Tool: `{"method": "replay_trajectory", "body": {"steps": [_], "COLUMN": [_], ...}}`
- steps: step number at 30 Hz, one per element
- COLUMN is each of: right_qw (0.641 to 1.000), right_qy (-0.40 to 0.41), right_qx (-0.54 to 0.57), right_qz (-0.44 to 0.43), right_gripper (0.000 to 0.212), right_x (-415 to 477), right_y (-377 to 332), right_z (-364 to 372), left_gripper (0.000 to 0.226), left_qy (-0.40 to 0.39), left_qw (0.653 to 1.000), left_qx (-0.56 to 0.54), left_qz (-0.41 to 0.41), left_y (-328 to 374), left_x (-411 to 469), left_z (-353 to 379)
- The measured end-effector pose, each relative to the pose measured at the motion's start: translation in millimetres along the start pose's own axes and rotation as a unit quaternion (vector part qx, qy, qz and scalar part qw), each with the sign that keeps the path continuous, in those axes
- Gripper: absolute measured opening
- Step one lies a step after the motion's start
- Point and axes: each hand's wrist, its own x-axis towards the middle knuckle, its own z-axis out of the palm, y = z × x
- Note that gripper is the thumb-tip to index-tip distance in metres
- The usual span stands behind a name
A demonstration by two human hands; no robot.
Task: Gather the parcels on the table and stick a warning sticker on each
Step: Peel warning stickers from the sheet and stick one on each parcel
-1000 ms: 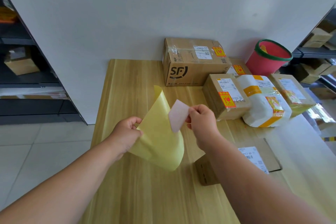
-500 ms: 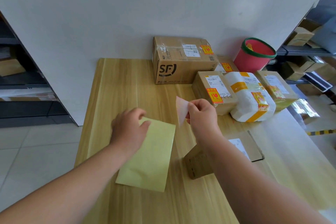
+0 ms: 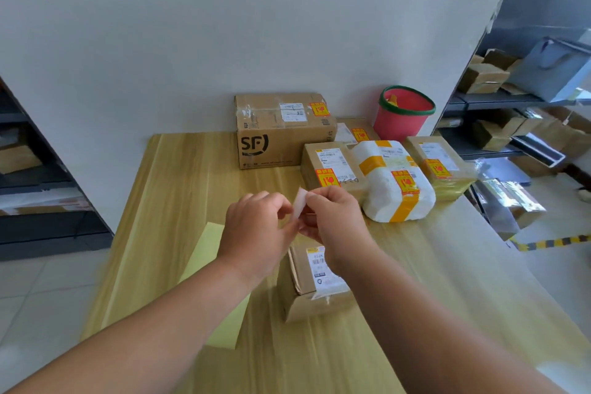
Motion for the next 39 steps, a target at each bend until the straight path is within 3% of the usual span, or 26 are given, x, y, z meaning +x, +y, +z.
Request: {"method": "replay_trajectory", "body": {"steps": [4, 8, 13, 18, 28, 37, 39], "right_qw": [0.995, 0.988, 0.991, 0.982, 0.988, 0.991, 0.991], "right_qy": [-0.061, -0.137, -0.072, -0.115, -0.126, -0.104, -0.101], "right_qx": [0.071, 0.041, -0.104, -0.139, -0.072, -0.08, -0.072], "right_qz": [0.035, 0.056, -0.034, -0.05, -0.049, 0.024, 0.047], "right_gripper": [0.011, 0.007, 0.005, 0.008, 0.01, 0.016, 0.021], "right_x": [-2.9, -4.3, -2.8, -0.9, 5.5, 22.0, 27.7], "right_y": [-6.7, -8.3, -0.4, 10.4, 8.1, 16.3, 20.1], "right_z": [-39.2, -71.2, -97.0, -95.2, -109.9, -137.8, -144.4], "left_gripper": [0.009, 0.011, 0.012, 0.01, 0.01, 0.007, 0.033], "left_qy": [0.005, -0.013, -0.016, -0.018, -0.023, -0.063, -0.065], "left_qw": [1.0, 0.99, 0.946, 0.905, 0.89, 0.901, 0.912], "left_qx": [-0.013, -0.07, -0.222, -0.299, -0.311, -0.289, -0.251], "left_qz": [-0.026, -0.119, -0.235, -0.303, -0.333, -0.317, -0.319], "left_y": [32.5, 51.8, 65.5, 76.9, 91.2, 98.1, 95.7], "left_x": [-3.9, -6.7, -11.8, -22.8, -19.1, -13.1, -11.6], "left_z": [11.9, 20.2, 25.0, 26.4, 37.8, 63.1, 70.7]}}
